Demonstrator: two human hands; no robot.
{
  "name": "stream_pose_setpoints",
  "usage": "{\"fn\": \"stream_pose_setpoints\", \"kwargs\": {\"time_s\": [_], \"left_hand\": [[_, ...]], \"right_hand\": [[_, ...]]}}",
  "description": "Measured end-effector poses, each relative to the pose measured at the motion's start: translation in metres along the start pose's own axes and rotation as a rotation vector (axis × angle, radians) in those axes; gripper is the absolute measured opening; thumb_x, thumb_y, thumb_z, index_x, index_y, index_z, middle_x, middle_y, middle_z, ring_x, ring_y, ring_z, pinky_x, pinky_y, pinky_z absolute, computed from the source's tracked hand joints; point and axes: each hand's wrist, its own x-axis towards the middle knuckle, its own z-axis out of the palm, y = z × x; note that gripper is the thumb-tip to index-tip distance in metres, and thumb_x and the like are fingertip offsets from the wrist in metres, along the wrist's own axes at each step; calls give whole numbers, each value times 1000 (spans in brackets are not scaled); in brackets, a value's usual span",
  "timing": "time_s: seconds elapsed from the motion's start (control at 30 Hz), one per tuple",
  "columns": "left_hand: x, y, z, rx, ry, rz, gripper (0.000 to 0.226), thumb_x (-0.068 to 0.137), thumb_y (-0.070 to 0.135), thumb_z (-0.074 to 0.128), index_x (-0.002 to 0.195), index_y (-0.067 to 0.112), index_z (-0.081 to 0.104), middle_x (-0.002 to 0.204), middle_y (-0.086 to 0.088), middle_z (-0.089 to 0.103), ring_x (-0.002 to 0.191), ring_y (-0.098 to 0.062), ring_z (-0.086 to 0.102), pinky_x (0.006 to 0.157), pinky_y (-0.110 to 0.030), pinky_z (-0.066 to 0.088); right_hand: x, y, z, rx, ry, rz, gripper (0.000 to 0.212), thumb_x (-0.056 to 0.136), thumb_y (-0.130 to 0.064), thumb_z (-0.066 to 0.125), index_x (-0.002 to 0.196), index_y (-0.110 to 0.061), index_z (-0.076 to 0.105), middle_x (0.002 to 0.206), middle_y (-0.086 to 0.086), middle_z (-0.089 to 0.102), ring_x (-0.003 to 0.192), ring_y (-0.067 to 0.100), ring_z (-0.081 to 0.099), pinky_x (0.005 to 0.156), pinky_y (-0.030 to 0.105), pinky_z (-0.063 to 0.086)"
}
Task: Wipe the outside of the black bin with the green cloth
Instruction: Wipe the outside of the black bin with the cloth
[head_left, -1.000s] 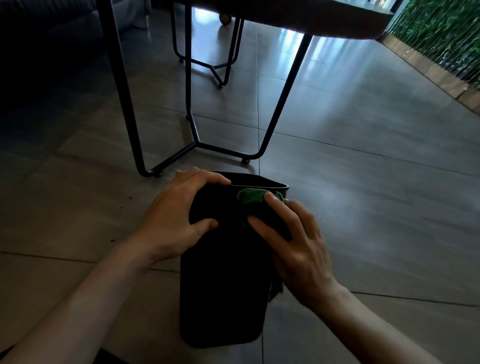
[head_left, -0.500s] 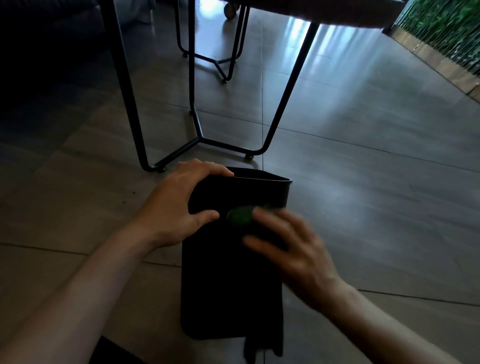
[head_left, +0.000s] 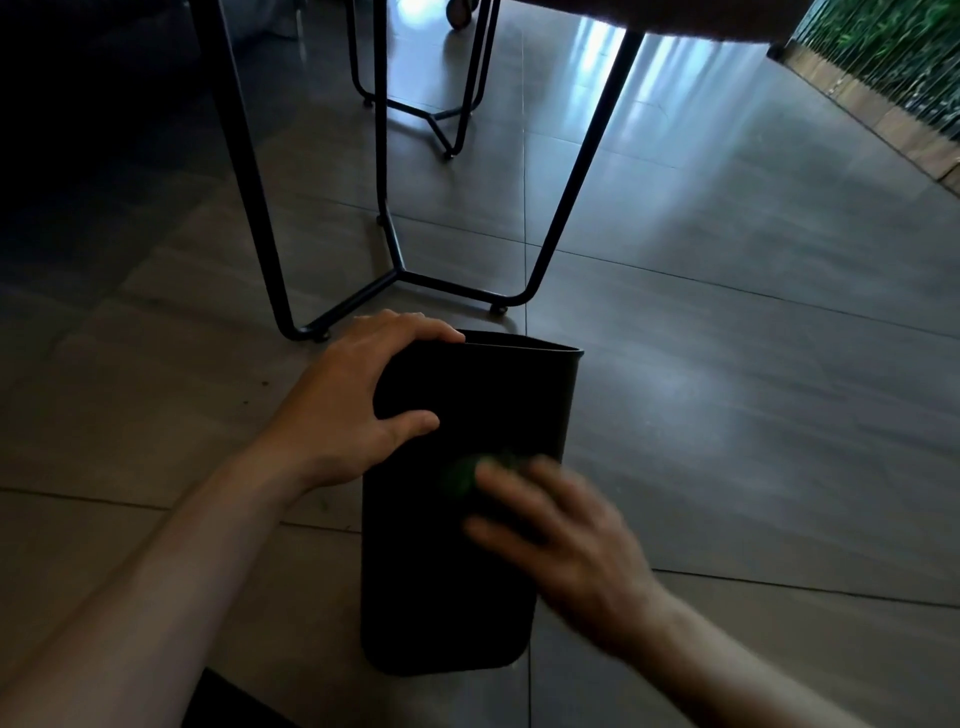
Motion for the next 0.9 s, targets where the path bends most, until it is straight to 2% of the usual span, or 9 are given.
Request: {"fn": "stream_pose_setpoints", "kwargs": {"time_s": [0.1, 0.2, 0.3, 0.43, 0.5, 0.57, 0.63, 0.77, 0.9], "left_hand": [[1, -1, -2, -20, -1, 5, 71, 71, 17, 86, 130, 42, 54, 129, 18, 54, 129, -7, 47, 108, -34, 41], [1, -2, -3, -18, 19, -1, 72, 70, 15, 87, 129, 42, 54, 129, 20, 55, 129, -7, 47, 109, -34, 41], [0, -3, -2, -15, 33, -17, 72, 71, 17, 85, 130, 44, 54, 128, 20, 54, 129, -6, 46, 107, -32, 40], [2, -1, 0, -11, 22, -15, 69, 73, 22, 84, 130, 45, 52, 129, 18, 54, 128, -7, 46, 107, -32, 41], [1, 0, -1, -13, 15, -15, 69, 73, 23, 84, 130, 45, 52, 130, 19, 53, 129, -7, 46, 108, -34, 41], [0, 0, -1, -20, 16, -14, 69, 74, 23, 84, 131, 45, 52, 129, 21, 53, 131, -8, 45, 110, -38, 41], [0, -1, -2, -25, 24, -21, 69, 74, 22, 83, 131, 45, 52, 128, 24, 53, 131, -9, 45, 110, -41, 41], [2, 1, -3, -21, 19, -31, 68, 73, 22, 84, 129, 46, 52, 126, 28, 53, 129, -8, 47, 108, -39, 44], [1, 0, -3, -35, 25, -29, 68, 73, 19, 85, 129, 43, 54, 125, 28, 54, 128, -7, 48, 109, -39, 43]], "right_hand": [[51, 48, -15, 37, 222, 314, 37, 100, -23, 65, 136, -26, 57, 155, 8, 37, 132, 40, 43, 99, 51, 49], [59, 49, -4, 36, 199, 392, 44, 100, -26, 60, 143, -23, 50, 160, 10, 27, 141, 41, 32, 103, 53, 46], [22, 21, 10, 2, 50, 222, 55, 98, -39, 63, 148, -26, 43, 165, 9, 21, 147, 43, 26, 111, 55, 42], [-27, 2, 10, 3, -96, -25, 39, 104, -21, 52, 141, -29, 50, 166, 4, 26, 139, 41, 41, 102, 50, 51], [-38, -5, 7, 39, -173, -149, 30, 106, -19, 48, 134, -28, 55, 163, 4, 31, 135, 39, 45, 98, 47, 54], [-34, 0, 1, 74, -161, -194, 24, 107, -18, 49, 128, -25, 59, 159, 7, 38, 136, 39, 47, 100, 44, 52], [-18, 15, -6, 106, -81, -100, 21, 107, -17, 52, 125, -22, 61, 157, 11, 40, 136, 41, 47, 104, 45, 50], [30, 52, -21, 170, 124, 290, 25, 97, -19, 70, 122, -22, 63, 150, 14, 43, 132, 43, 47, 101, 45, 52], [50, 52, -12, 220, 298, 532, 24, 94, -13, 66, 117, -19, 64, 143, 14, 50, 127, 34, 50, 96, 46, 52]]}}
